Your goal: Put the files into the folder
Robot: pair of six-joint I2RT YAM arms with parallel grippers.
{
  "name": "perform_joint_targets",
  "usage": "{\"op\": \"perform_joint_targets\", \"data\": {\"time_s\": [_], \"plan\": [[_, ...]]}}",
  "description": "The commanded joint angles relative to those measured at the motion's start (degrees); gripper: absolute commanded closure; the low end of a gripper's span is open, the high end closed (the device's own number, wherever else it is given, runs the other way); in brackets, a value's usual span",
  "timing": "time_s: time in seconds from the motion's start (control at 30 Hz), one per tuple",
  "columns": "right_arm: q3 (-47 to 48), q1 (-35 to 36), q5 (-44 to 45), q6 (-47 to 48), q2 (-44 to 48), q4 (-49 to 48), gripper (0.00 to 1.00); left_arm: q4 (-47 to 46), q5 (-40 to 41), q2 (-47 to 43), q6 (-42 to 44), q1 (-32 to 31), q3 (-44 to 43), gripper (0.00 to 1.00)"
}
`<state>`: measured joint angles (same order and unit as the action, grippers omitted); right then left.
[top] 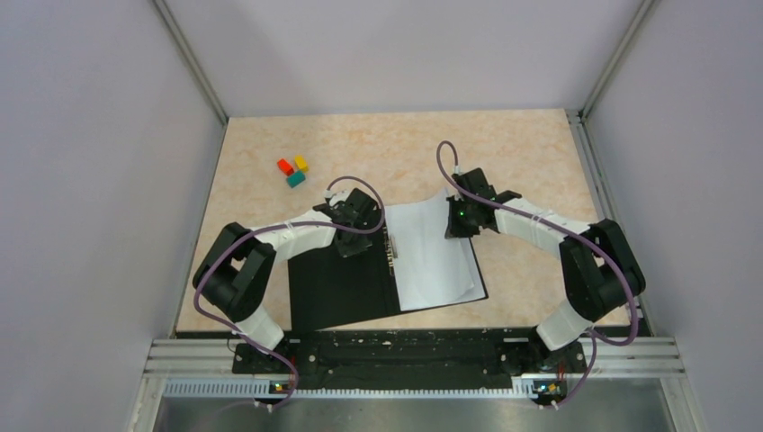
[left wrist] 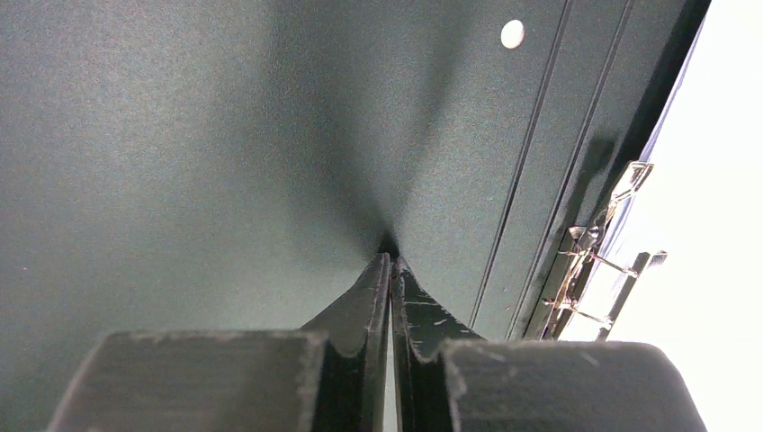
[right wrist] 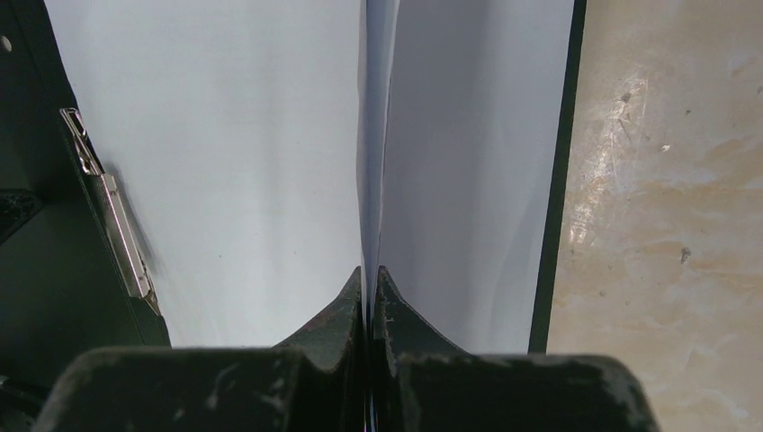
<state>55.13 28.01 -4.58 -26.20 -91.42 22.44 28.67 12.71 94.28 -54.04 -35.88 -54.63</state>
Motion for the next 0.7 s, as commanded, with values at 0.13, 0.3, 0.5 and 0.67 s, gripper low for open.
{"op": "perform_joint_targets", "data": {"time_s": [0.13,0.3,0.5,0.67], "plan": [[-0.1,0.8,1.3,-0.3,3.0,-0.2,1.00,-1.1,-0.6,0.5,0.2,0.3,-1.3,0.92],[0.2,0.8,4.2,0.1,3.9,1.7,0.75,-0.7,-0.5,-0.1,0.3,0.3,-1.3,0.89],[0.8,0.8,9.1,0.9,5.4,4.6,0.35,-0.4,-0.4,-0.4,0.7,0.5,-1.7,0.88],[0.8,0.7,12.6,1.6,6.4,5.8,0.19,-0.1,-0.7,-0.7,1.0,0.6,-2.1,0.88]]}}
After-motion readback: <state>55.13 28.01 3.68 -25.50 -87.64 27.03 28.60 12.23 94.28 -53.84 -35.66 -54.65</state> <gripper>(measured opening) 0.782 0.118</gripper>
